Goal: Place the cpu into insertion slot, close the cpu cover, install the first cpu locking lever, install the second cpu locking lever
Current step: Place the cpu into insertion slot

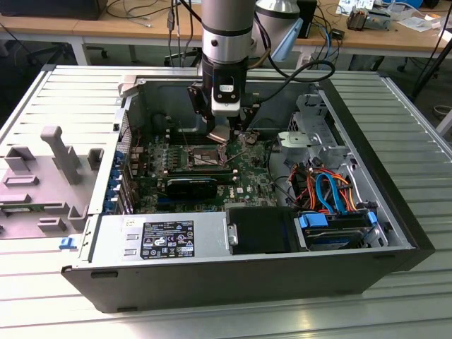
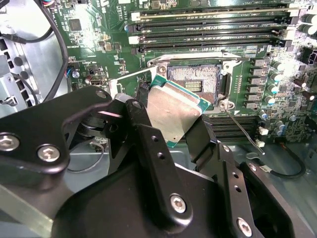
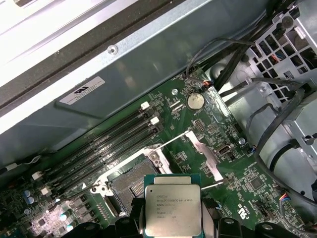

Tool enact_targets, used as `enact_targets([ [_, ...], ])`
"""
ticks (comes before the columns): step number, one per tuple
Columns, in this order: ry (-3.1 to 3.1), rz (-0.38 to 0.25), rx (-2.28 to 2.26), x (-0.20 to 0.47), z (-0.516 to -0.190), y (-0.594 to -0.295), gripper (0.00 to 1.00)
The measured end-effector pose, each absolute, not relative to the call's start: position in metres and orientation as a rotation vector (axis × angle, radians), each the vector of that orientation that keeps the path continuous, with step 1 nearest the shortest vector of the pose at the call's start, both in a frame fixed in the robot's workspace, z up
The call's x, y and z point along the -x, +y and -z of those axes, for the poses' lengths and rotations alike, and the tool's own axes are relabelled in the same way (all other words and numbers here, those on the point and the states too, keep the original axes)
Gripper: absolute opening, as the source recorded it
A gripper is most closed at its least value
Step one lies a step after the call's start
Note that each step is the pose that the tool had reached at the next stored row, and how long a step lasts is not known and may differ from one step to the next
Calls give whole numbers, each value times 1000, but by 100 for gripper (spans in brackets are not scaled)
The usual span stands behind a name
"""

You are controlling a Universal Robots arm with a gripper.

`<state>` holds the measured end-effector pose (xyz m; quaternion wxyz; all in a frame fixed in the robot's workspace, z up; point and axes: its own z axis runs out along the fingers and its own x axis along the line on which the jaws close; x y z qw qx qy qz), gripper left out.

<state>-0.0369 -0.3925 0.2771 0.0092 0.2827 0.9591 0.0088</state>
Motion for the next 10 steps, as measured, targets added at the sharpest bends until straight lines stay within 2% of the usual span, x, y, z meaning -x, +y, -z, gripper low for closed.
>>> enact_targets([
  [10,2989,-21,-902,37,-277,-392,54],
])
